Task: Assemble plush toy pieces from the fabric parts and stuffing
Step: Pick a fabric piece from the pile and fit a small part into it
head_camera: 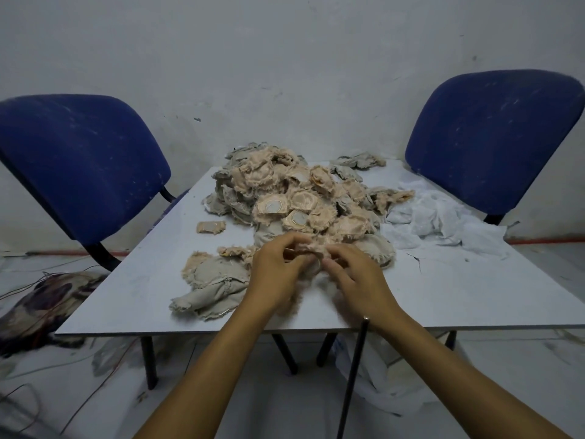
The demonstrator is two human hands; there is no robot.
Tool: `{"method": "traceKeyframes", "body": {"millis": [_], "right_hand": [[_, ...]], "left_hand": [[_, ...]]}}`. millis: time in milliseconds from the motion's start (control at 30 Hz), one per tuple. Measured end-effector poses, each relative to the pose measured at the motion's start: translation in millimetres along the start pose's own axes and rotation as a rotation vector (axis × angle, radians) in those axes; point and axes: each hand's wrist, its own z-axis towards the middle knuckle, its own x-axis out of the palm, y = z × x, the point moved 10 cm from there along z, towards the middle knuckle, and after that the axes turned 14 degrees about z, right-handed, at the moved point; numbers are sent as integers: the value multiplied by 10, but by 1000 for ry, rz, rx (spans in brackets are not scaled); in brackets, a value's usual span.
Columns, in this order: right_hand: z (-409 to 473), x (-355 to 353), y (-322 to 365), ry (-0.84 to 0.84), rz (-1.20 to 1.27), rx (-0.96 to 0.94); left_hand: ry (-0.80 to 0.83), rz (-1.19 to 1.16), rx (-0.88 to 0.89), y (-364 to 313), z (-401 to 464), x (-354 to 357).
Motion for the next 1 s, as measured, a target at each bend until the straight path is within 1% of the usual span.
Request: {"method": "traceKeyframes", "body": {"millis": [100, 167, 300, 367, 467, 600, 667, 733, 767, 867, 933, 1000], "right_hand": [[-39, 86, -22, 71, 309, 118], [-88, 125, -93, 88, 462, 218], [-161, 177, -306, 39, 769, 516], [-188, 211, -351, 43, 870, 608], [-239, 280, -358, 73, 1007, 684], [-269, 369, -268, 202, 1029, 651], [-260, 377, -214, 240, 1055, 612], [-223, 345, -151, 252, 1039, 542], [-197, 306, -137, 225, 1023, 510], [-105, 115, -164, 84, 930, 401], [-65, 12, -125, 62, 804, 315], [-44, -30, -48, 86, 707, 237]], "left_hand": [[72, -196, 3, -34, -8, 85], [80, -215, 27, -58, -7, 100], [-4, -168, 32, -31, 10, 35], [-31, -222, 29, -41, 10, 12], [-33, -378, 19, -48, 13, 22], [-10, -498, 36, -78, 13, 38], [-3, -547, 33, -85, 9, 37], [41, -600, 18, -88, -2, 77], [90, -653, -2, -83, -7, 128], [259, -877, -133, -39, -42, 317], [363, -920, -182, -53, -86, 419], [459, -903, -206, -74, -134, 499]]}}
